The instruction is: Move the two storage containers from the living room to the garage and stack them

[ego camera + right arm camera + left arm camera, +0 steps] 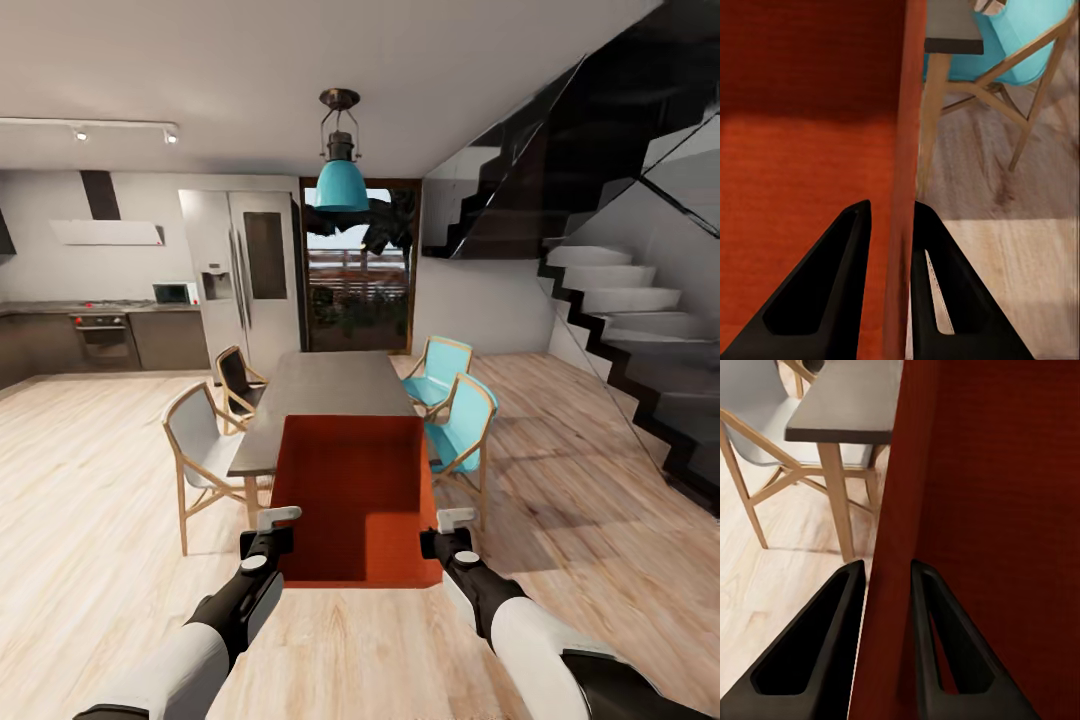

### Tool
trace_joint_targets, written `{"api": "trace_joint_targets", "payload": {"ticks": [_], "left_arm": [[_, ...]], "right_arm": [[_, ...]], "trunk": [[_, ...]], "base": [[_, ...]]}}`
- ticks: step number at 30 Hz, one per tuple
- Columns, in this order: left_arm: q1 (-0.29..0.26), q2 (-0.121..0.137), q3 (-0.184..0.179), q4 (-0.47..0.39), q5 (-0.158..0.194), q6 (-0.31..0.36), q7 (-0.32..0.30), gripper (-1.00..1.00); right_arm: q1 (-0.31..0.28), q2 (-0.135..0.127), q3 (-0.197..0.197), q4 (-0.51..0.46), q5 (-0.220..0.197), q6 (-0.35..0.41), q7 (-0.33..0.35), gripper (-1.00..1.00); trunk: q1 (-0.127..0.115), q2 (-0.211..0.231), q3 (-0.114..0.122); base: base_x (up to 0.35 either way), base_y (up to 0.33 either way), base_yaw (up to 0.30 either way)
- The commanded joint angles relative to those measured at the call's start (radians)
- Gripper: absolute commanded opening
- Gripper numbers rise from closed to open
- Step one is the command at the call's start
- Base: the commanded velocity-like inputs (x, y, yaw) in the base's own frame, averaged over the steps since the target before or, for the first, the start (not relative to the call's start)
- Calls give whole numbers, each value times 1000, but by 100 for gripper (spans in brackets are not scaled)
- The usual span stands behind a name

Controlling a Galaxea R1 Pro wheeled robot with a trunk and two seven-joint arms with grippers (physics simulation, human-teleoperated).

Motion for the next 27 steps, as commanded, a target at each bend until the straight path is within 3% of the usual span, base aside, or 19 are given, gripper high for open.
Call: {"api": "trace_joint_targets", "payload": {"ticks": [1, 27], "left_arm": [[-1, 29, 2, -2, -15, -57, 22, -100], [-1, 29, 1, -2, -15, -57, 21, -100]], "right_arm": [[-1, 1, -42, 5, 3, -4, -1, -100], [-1, 1, -42, 5, 3, -4, -1, -100]], "trunk": [[0, -2, -2], [0, -2, -2]], "base": [[0, 0, -283], [0, 0, -283]]}}
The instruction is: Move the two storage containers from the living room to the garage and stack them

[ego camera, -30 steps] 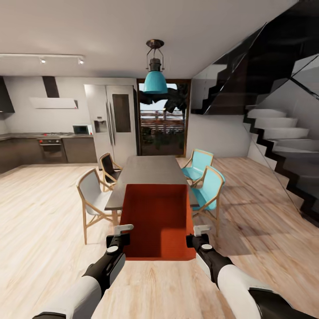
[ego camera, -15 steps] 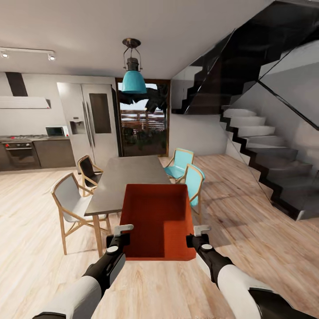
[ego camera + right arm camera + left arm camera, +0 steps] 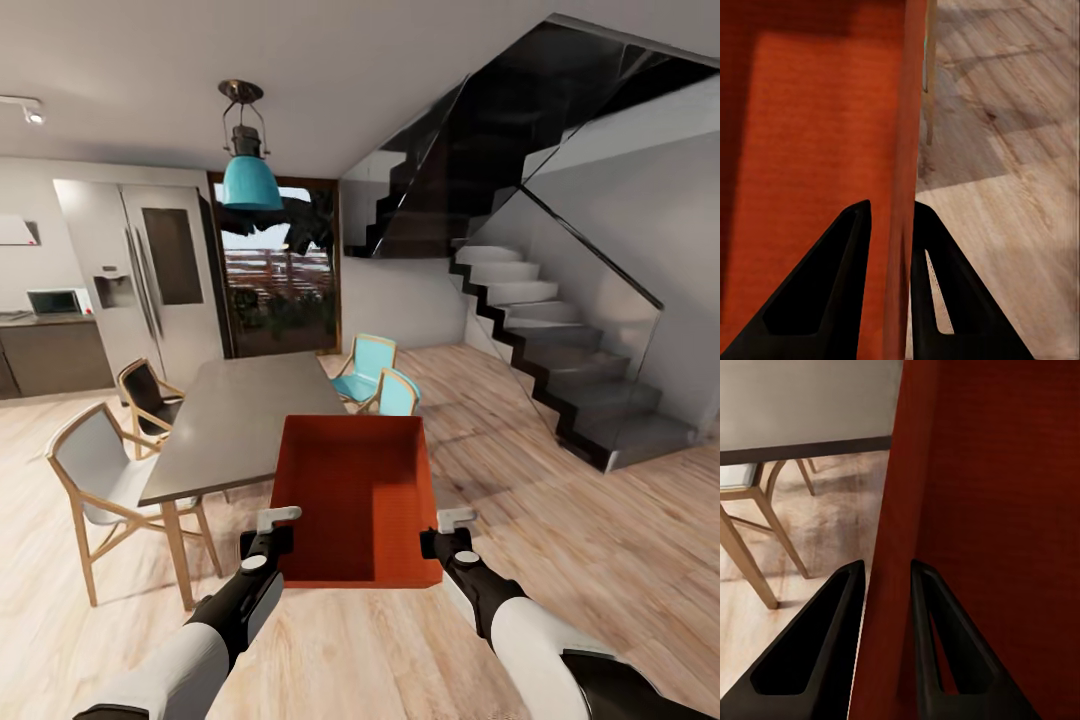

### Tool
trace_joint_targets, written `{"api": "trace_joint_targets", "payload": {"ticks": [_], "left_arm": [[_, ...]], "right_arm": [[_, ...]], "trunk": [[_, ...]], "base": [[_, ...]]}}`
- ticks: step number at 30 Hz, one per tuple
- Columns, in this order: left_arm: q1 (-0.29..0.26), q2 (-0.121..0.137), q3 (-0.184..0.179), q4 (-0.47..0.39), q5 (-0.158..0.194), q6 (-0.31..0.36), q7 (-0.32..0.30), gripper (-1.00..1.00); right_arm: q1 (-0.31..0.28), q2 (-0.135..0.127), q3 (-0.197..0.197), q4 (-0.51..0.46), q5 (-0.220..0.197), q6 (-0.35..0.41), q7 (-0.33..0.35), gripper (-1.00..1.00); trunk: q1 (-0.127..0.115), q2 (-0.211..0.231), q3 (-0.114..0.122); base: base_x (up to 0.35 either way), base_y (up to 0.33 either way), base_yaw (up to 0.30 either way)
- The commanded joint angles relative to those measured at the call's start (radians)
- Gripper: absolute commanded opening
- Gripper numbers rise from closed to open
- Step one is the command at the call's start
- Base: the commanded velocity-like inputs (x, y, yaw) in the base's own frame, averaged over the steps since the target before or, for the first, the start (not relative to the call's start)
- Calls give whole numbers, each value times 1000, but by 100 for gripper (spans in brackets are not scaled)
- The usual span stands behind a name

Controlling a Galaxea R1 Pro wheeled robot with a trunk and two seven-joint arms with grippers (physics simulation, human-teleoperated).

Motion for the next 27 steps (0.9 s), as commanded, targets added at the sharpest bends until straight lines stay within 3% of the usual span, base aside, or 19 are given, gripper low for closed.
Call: {"api": "trace_joint_targets", "payload": {"ticks": [1, 27], "left_arm": [[0, 29, 1, -3, -15, -57, 20, -100], [0, 29, 3, -3, -15, -57, 23, -100]], "right_arm": [[-1, 1, -42, 5, 3, -4, -1, -100], [-1, 2, -42, 5, 3, -3, -1, -100]], "trunk": [[0, -2, -2], [0, -2, -2]], "base": [[0, 0, -283], [0, 0, -283]]}}
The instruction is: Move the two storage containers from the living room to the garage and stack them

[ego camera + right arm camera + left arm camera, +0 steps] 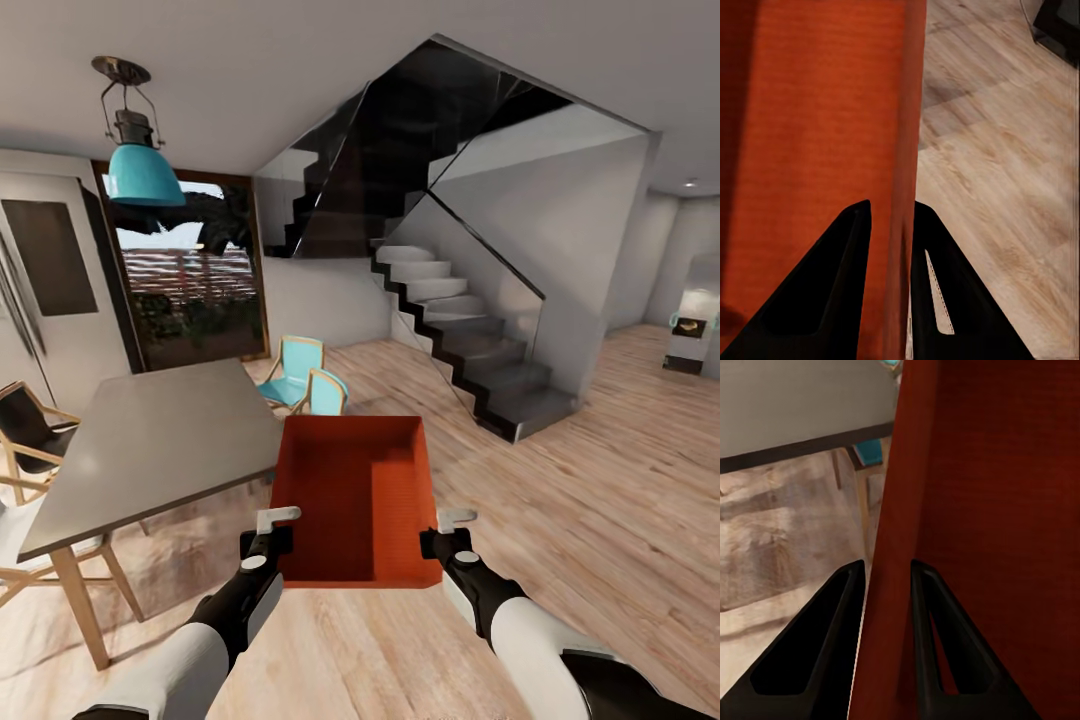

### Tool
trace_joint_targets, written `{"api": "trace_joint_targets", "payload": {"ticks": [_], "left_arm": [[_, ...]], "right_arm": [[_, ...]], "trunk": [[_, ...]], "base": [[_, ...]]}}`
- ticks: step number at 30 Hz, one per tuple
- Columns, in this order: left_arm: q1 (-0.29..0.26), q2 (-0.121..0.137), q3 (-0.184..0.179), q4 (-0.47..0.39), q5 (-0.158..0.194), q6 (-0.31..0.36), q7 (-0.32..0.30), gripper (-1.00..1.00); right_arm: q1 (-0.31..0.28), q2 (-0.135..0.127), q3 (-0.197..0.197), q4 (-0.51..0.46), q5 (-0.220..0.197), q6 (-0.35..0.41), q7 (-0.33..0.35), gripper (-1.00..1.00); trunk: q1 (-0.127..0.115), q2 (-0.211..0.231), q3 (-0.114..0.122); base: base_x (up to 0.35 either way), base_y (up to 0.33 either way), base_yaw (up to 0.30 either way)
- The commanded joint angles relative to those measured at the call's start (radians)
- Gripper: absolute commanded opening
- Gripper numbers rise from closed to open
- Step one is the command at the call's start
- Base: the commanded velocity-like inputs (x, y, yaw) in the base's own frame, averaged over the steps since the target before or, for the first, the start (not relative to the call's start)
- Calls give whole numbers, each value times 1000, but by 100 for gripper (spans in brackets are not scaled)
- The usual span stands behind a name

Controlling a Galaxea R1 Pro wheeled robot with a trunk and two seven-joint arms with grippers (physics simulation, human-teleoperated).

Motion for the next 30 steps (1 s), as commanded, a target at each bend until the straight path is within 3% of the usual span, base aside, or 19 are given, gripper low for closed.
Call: {"api": "trace_joint_targets", "payload": {"ticks": [1, 30], "left_arm": [[-1, 28, 1, -2, -15, -57, 25, -100], [0, 27, 0, -2, -16, -57, 26, -100]], "right_arm": [[-1, 1, -41, 5, 2, -3, 0, -100], [-1, 0, -41, 5, 2, -4, 0, -100]], "trunk": [[0, -2, -2], [0, -2, -2]], "base": [[0, 0, -283], [0, 0, -283]]}}
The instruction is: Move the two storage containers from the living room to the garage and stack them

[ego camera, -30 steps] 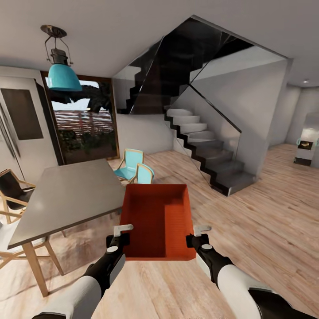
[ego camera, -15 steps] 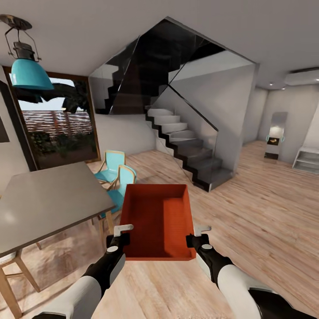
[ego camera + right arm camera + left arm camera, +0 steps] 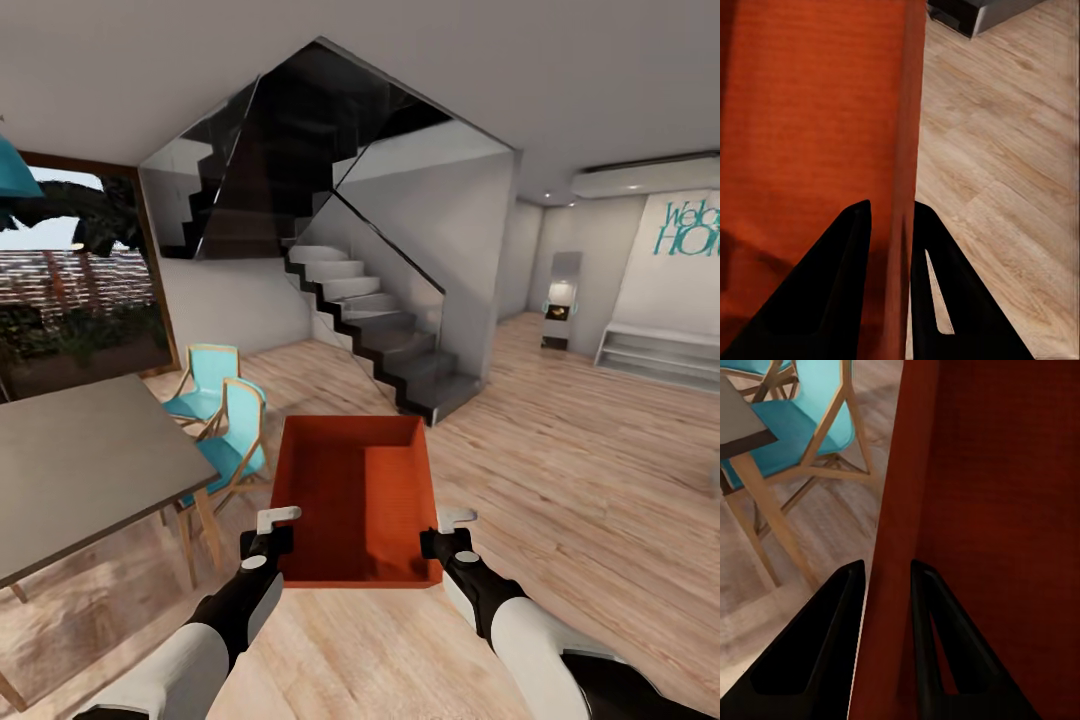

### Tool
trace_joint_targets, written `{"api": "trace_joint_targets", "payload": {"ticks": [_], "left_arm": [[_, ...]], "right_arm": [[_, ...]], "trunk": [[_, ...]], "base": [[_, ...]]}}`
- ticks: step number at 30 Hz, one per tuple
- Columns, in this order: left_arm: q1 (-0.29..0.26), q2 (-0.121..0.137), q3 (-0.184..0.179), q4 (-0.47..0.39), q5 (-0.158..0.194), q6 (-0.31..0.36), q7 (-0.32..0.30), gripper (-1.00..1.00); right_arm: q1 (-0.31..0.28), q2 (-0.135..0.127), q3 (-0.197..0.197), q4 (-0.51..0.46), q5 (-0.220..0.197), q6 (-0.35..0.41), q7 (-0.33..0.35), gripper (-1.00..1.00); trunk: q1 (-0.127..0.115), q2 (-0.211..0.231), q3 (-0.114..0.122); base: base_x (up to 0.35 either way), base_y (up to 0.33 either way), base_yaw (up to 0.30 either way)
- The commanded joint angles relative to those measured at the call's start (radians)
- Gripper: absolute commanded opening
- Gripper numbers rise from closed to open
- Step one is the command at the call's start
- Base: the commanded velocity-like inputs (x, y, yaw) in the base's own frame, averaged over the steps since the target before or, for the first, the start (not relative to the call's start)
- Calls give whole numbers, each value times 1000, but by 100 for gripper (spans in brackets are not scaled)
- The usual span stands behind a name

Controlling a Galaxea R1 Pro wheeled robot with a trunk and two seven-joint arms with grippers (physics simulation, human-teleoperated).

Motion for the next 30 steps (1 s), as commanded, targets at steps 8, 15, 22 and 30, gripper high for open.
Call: {"api": "trace_joint_targets", "payload": {"ticks": [8, 15, 22, 30], "left_arm": [[-1, 28, 0, -2, -15, -57, 24, -100], [-1, 28, 0, -3, -15, -57, 24, -100], [-1, 27, 0, -3, -15, -57, 25, -100], [-1, 27, 0, -3, -15, -57, 25, -100]], "right_arm": [[-1, 1, -42, 5, 3, -3, -1, -100], [-1, 1, -42, 5, 3, -3, -1, -100], [-1, 1, -42, 5, 3, -3, -1, -100], [-1, 2, -42, 5, 3, -3, -1, -100]], "trunk": [[0, -2, -2], [0, -2, -2], [0, -2, -2], [0, -2, -1]], "base": [[0, 0, -283], [0, 0, -283], [0, 0, -283], [0, 0, -282]]}}
